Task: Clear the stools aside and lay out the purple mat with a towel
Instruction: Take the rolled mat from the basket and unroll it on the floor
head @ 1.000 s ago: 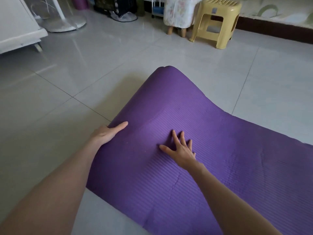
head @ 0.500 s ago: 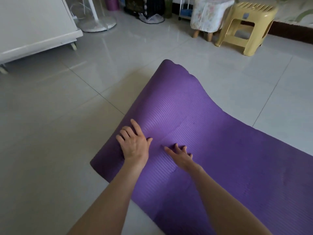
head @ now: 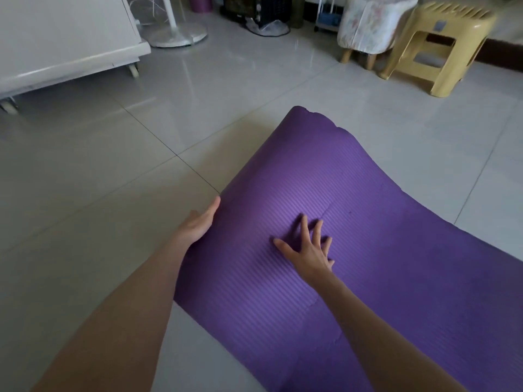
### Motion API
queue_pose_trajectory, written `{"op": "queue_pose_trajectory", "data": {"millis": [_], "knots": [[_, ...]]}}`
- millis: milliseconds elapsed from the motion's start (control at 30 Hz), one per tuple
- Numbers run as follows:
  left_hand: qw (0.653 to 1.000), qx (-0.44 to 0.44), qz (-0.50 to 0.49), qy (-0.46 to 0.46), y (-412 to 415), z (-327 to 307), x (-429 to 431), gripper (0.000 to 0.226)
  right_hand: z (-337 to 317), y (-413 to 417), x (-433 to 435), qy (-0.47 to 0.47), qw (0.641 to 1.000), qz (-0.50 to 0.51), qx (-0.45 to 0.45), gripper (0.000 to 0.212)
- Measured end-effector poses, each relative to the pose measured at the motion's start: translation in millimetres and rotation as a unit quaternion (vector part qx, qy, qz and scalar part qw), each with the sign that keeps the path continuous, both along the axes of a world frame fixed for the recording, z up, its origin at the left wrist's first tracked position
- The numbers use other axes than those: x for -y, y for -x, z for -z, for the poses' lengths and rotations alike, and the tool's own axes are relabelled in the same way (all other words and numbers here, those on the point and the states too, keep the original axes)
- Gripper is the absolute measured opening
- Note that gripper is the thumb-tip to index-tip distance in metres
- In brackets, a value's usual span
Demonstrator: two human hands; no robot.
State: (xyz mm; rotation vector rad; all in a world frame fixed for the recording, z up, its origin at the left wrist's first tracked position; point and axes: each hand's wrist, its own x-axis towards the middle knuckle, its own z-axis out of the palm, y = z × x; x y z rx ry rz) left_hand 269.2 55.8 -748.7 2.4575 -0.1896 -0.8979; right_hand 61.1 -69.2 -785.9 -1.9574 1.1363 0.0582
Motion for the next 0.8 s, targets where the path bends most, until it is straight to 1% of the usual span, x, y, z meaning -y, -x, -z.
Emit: {"op": "queue_pose_trajectory", "data": {"millis": [33,100,167,200,233,267,300,333,367,400,433,467,500,533,567,633,700,767,800], "knots": [[0.999,-0.042,-0.007,0.016,-3,0,-3,0.104,-3,-3,3,-0.002,1.0,-0.012,0.014,0.097],[0.997,-0.072,-0.003,0.023,-2,-5,-5,0.103,-7,-12,5,-0.028,0.999,-0.017,0.038,0.095],[0.997,-0.063,-0.004,0.035,8,-11,-4,0.101,-7,-15,4,-0.062,0.997,0.0,0.048,0.094],[0.999,-0.033,-0.005,0.033,11,-19,-5,0.1,-9,-18,4,-0.073,0.996,0.007,0.044,0.092],[0.999,0.022,0.002,0.025,17,-26,-3,0.097,-6,-17,4,-0.074,0.996,0.001,0.04,0.085],[0.993,0.118,0.013,0.002,23,-38,2,0.09,-5,-17,3,-0.045,0.998,-0.038,0.026,0.074],[0.965,0.259,0.031,-0.026,29,-51,9,0.079,-4,-18,4,-0.016,0.997,-0.078,0.01,0.063],[0.911,0.405,0.055,-0.051,37,-65,13,0.069,-3,-20,5,0.005,0.994,-0.106,-0.006,0.056],[0.85,0.516,0.077,-0.069,48,-76,18,0.063,-3,-24,7,0.002,0.994,-0.11,-0.012,0.055],[0.813,0.566,0.096,-0.093,60,-80,20,0.06,-5,-28,7,-0.015,0.993,-0.118,-0.024,0.056],[0.804,0.573,0.11,-0.113,66,-71,19,0.061,-3,-31,6,-0.009,0.989,-0.142,-0.033,0.056],[0.809,0.56,0.112,-0.139,65,-59,18,0.066,-5,-36,3,0.004,0.985,-0.166,-0.049,0.057],[0.827,0.522,0.12,-0.171,63,-43,11,0.074,-2,-40,-1,0.016,0.976,-0.201,-0.076,0.056],[0.847,0.476,0.129,-0.196,58,-28,0,0.082,-1,-43,-5,0.01,0.972,-0.216,-0.093,0.055],[0.86,0.439,0.145,-0.214,51,-12,-11,0.085,4,-46,-9,0.006,0.968,-0.229,-0.104,0.054],[0.882,0.356,0.198,-0.235,38,11,-26,0.08,13,-51,-16,-0.031,0.977,-0.185,-0.099,0.058],[0.9,0.293,0.233,-0.221,36,26,-31,0.072,19,-53,-16,-0.057,0.985,-0.137,-0.09,0.066],[0.913,0.245,0.24,-0.22,39,39,-33,0.069,24,-54,-12,-0.037,0.986,-0.129,-0.099,0.068],[0.916,0.237,0.241,-0.215,40,44,-32,0.069,22,-53,-8,-0.022,0.985,-0.134,-0.108,0.067]]}}
